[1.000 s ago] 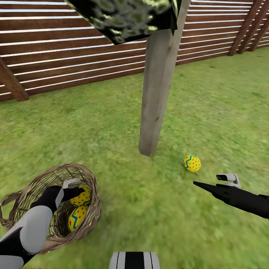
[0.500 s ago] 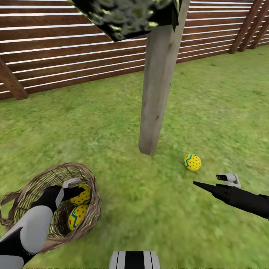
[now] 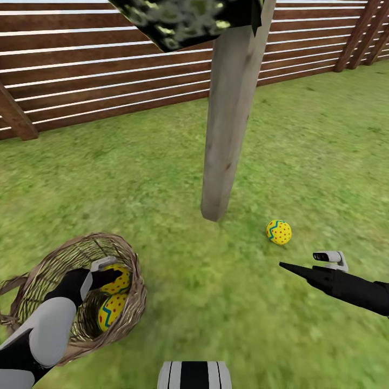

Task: Take the three Easter eggs out of the wicker basket on the lawn in the garden, then place them on the lawn next to a single tree (choose any tree) so that all three eggs are next to the same tree and none are left in the basket.

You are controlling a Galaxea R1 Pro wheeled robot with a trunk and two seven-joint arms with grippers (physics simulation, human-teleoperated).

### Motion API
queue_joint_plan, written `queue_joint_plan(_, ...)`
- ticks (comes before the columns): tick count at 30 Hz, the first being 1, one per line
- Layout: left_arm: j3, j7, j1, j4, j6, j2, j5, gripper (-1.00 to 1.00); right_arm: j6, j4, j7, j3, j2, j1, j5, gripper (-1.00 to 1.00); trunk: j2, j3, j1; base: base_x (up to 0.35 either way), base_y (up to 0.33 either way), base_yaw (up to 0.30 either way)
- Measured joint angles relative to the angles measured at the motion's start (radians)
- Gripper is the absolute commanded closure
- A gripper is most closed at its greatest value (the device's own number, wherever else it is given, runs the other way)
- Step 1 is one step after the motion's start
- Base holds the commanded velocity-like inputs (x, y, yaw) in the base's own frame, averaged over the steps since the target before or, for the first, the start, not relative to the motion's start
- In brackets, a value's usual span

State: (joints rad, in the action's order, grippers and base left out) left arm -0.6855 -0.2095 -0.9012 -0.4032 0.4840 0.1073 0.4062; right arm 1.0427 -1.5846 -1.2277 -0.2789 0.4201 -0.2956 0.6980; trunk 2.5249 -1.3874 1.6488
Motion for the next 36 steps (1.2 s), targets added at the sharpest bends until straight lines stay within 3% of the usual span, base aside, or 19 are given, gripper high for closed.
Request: queue_joint_plan(36,0.0,0.0,0.0,0.0,0.0,0.0,-0.001,-1.0,0.0,0.0,-0.02,0.0,0.0,0.0,0.0,-1.0,0.0,-0.008,0.001,0.0,0.0,0.0)
